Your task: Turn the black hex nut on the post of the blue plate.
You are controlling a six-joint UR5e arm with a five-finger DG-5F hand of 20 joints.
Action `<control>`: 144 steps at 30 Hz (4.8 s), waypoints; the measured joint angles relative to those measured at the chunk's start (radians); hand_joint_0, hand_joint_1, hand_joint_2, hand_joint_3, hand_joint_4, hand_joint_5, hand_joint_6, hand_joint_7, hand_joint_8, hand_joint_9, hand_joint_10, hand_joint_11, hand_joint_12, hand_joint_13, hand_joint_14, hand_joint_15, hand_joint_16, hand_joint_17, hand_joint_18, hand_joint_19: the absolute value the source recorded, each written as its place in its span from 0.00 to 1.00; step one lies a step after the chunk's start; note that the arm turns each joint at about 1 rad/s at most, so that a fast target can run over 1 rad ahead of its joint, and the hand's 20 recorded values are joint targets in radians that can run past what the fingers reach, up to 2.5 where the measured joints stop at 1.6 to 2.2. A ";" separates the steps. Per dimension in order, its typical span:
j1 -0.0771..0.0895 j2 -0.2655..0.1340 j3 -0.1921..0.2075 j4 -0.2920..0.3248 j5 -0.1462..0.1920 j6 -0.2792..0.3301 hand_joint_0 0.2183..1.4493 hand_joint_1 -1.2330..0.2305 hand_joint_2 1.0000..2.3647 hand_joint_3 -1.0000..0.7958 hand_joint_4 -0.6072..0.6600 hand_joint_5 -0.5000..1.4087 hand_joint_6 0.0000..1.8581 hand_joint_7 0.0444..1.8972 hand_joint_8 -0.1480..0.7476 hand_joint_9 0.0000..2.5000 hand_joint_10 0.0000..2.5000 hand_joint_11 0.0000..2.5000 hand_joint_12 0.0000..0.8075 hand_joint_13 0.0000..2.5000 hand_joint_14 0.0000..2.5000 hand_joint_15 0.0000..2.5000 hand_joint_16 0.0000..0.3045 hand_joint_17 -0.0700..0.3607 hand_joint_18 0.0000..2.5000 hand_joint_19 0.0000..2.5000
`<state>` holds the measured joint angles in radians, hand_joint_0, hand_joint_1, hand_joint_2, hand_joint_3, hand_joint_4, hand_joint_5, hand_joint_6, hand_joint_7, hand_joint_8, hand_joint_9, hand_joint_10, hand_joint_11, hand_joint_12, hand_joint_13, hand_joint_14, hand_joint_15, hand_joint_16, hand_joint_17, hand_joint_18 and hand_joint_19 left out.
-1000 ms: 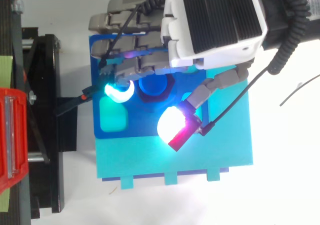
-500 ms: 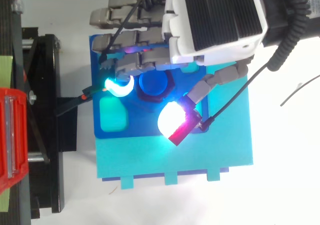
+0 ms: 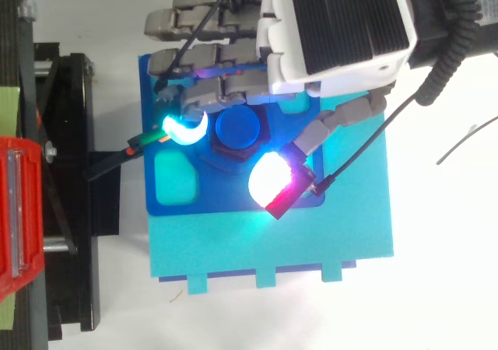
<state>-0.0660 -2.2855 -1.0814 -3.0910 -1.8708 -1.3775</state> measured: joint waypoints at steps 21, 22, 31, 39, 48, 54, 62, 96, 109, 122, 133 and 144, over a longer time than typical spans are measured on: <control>0.000 0.000 -0.001 0.011 -0.016 0.000 0.11 0.31 0.00 0.28 0.68 0.16 0.27 0.51 0.45 0.12 0.00 0.06 0.46 0.04 0.00 0.02 0.22 0.51 0.01 0.09; 0.000 0.000 -0.001 0.010 -0.016 0.000 0.11 0.30 0.00 0.28 0.68 0.16 0.27 0.51 0.44 0.12 0.00 0.06 0.46 0.04 0.00 0.02 0.22 0.51 0.01 0.09; -0.001 0.000 0.000 0.012 -0.016 0.000 0.18 0.30 0.00 0.28 0.65 0.16 0.27 0.54 0.41 0.13 0.00 0.07 0.41 0.04 0.00 0.02 0.19 0.47 0.02 0.08; -0.001 0.000 0.000 0.013 -0.016 0.000 0.19 0.37 0.00 0.28 0.65 0.17 0.27 0.55 0.42 0.14 0.00 0.07 0.41 0.04 0.00 0.02 0.19 0.46 0.02 0.09; -0.001 0.000 0.000 0.017 -0.017 0.000 0.22 0.32 0.01 0.34 0.63 0.17 0.27 0.57 0.40 0.13 0.00 0.08 0.39 0.04 0.00 0.03 0.18 0.44 0.01 0.09; -0.001 0.000 0.000 0.020 -0.019 0.000 0.23 0.30 0.01 0.33 0.63 0.16 0.27 0.58 0.40 0.13 0.00 0.08 0.38 0.04 0.00 0.03 0.17 0.44 0.02 0.09; -0.001 0.000 0.000 0.023 -0.020 0.000 0.19 0.31 0.00 0.28 0.65 0.16 0.27 0.57 0.41 0.14 0.00 0.08 0.41 0.05 0.00 0.03 0.19 0.46 0.03 0.09; 0.003 0.000 0.011 0.029 -0.021 0.011 0.10 0.52 0.00 0.28 0.68 0.14 0.27 0.47 0.47 0.14 0.00 0.08 0.48 0.04 0.00 0.03 0.24 0.54 0.02 0.11; 0.017 0.001 0.065 0.024 -0.019 0.061 0.10 0.54 0.00 0.28 0.67 0.14 0.27 0.46 0.47 0.13 0.00 0.08 0.48 0.04 0.00 0.03 0.23 0.53 0.01 0.11; 0.025 0.005 0.152 -0.057 -0.018 0.065 0.13 0.56 0.00 0.28 0.67 0.15 0.27 0.46 0.46 0.13 0.00 0.07 0.47 0.04 0.00 0.03 0.22 0.52 0.01 0.11; 0.034 0.107 0.128 -0.297 0.052 0.008 0.16 0.55 0.00 0.28 0.65 0.15 0.27 0.43 0.44 0.13 0.00 0.06 0.44 0.03 0.00 0.03 0.21 0.49 0.00 0.11; 0.067 0.379 -0.158 -0.058 0.198 0.216 0.17 0.54 0.00 0.28 0.64 0.15 0.27 0.42 0.43 0.13 0.00 0.05 0.43 0.03 0.00 0.02 0.20 0.48 0.00 0.10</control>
<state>0.0007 -1.9064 -1.2391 -3.1494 -1.6724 -1.1616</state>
